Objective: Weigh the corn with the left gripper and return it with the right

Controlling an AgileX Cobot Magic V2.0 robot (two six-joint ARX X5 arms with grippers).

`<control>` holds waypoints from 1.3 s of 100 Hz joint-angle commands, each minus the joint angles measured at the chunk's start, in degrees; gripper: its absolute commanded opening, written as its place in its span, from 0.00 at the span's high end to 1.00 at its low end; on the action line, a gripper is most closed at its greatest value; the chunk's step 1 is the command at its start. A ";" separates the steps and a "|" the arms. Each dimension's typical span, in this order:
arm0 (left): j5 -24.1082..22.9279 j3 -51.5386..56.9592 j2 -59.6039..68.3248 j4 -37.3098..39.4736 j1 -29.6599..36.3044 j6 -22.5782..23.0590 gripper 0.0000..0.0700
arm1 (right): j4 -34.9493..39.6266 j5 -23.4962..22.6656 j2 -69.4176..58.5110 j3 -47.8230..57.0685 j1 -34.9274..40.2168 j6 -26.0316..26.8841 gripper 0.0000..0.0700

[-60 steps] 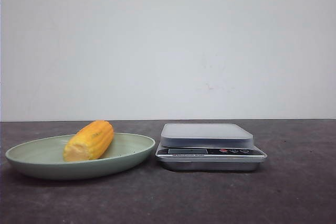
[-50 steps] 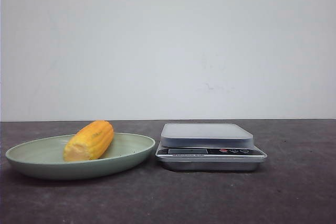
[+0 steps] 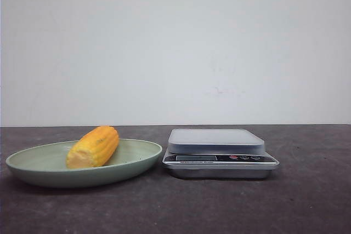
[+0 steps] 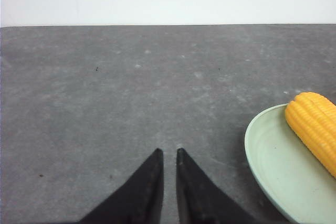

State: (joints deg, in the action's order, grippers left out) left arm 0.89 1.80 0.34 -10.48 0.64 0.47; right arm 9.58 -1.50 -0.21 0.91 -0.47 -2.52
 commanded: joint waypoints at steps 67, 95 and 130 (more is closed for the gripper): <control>-0.90 -1.01 0.28 -0.26 -2.89 0.35 1.00 | -0.83 0.02 0.00 -0.15 -0.04 0.39 1.00; -0.90 -1.01 0.28 -0.24 -2.89 0.33 1.00 | -4.46 0.00 0.00 -0.15 -0.02 0.79 1.00; 4.79 -0.83 0.28 -0.37 -2.86 -33.90 1.00 | -13.86 0.00 0.00 -0.15 -0.04 6.86 1.00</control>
State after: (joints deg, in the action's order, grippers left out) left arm 4.58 1.80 0.47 -10.33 -2.13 -20.01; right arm -3.40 -1.50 -0.21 0.86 -0.47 2.46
